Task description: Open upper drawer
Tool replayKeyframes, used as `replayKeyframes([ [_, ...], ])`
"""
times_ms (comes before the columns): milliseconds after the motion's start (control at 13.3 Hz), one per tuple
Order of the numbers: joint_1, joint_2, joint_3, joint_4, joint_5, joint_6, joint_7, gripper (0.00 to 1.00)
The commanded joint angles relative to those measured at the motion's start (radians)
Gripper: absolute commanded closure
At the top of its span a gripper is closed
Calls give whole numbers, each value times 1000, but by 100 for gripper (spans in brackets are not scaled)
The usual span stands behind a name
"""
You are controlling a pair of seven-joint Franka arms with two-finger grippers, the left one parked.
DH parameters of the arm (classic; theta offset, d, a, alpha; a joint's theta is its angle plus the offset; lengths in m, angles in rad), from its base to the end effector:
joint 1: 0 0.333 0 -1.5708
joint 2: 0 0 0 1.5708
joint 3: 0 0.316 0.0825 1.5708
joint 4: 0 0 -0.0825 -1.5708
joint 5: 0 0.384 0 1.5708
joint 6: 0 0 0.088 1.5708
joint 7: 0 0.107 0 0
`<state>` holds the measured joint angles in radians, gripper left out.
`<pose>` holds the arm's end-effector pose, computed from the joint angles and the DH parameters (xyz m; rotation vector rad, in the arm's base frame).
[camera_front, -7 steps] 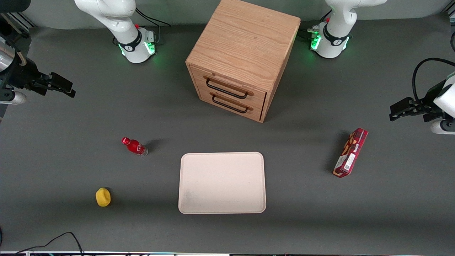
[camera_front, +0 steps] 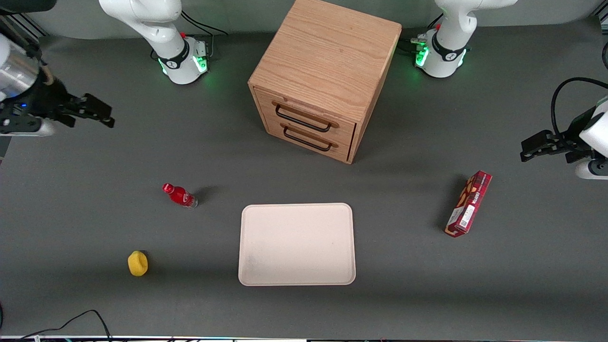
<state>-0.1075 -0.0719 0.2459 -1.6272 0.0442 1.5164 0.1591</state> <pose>0.5203 0.0824 0.6311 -3.1203 0.0315 0.0695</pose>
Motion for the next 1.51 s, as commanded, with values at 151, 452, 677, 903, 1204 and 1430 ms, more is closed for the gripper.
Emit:
replayKeyframes([
  [151,78,134,122,107,112,1,-21,0],
  [452,121,265,292,152,135,106,-23,0],
  [677,166,355,381,147,132,247,-24,0],
  [903,259,429,389,142,87,317,-27,0],
  [1204,263,481,391,100,19,370,-356,0],
  [1430,267,512,391,86,17,392,-435,0],
])
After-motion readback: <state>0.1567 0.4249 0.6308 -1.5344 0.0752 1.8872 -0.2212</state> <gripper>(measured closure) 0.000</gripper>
